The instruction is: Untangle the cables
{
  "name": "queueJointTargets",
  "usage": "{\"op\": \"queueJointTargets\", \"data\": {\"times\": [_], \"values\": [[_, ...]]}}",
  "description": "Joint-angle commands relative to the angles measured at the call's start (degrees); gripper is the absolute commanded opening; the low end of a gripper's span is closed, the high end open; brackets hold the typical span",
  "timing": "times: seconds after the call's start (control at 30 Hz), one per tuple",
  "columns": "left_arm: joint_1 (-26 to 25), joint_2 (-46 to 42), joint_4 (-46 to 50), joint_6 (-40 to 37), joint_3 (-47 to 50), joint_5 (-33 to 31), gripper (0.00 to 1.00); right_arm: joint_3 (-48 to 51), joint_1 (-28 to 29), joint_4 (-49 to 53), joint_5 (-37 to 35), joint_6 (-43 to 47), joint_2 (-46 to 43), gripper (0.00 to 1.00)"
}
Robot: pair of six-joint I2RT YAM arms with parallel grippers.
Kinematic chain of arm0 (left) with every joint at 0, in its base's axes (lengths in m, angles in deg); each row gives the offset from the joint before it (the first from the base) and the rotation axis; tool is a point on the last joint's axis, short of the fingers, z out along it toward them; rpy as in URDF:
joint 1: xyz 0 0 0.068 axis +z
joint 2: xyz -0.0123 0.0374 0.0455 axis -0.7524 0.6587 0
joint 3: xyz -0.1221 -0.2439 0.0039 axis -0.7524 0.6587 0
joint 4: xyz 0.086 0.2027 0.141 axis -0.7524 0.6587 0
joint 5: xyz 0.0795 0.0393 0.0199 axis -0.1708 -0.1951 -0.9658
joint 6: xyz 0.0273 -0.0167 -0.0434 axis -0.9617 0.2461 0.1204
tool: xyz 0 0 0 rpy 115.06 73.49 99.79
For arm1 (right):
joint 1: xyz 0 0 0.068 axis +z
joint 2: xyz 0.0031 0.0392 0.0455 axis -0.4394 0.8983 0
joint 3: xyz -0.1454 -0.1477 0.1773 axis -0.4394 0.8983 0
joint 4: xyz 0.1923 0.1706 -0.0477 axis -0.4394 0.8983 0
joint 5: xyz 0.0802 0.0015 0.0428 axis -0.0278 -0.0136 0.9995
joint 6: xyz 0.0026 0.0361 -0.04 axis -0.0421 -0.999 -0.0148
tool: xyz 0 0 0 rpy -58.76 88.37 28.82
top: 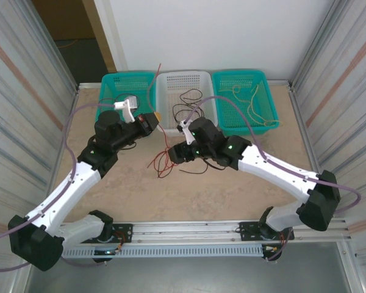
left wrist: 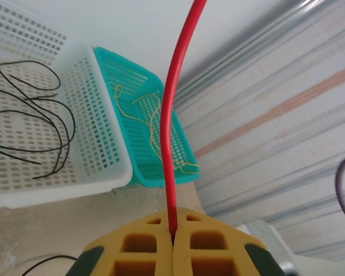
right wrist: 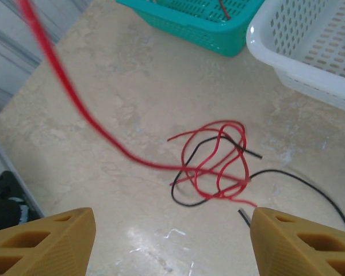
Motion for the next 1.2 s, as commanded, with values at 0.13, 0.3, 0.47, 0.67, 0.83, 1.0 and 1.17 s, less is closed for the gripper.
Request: {"op": "queueJointTargets", "data": {"times": [0.13,0.3,0.47,0.67,0.83,1.0,1.17], "values": [[-1.95,1.78,-3.27,-1.53,-3.37,4.2,0.0,-7.93,-0.33,-2.93,0.33,4.0,5.14,0.41],[-1.98,2.49,-3.78,-0.88,-3.19,4.32,0.0,-7.78,-0.41,-2.85,0.49,4.53,4.51,0.0],[-1.98,2.1,-0.94,-2.55,-2.16,1.42,0.54,-4.95,-3.97,-3.58,3.84,3.44,-1.26,0.0],[-2.05,3.38,2.74,-5.79,1.91,1.59,0.71,-1.76,-13.68,-4.53,15.1,0.17,-8.76,0.0],[-5.23,4.37,0.46,-7.8,5.53,3.24,0.66,-1.29,-17.36,-3.41,18.2,0.9,-12.08,0.0],[-9.16,9.71,-1.95,-6.68,4.8,7.76,0.54,-1.67,-17.95,-2.5,17.82,1.63,-13.1,0.0],[-12.39,15.87,-6.23,-0.61,6.5,8.32,0.54,-1.41,-18.0,-2.93,18.23,1.29,-13.31,0.0]]}}
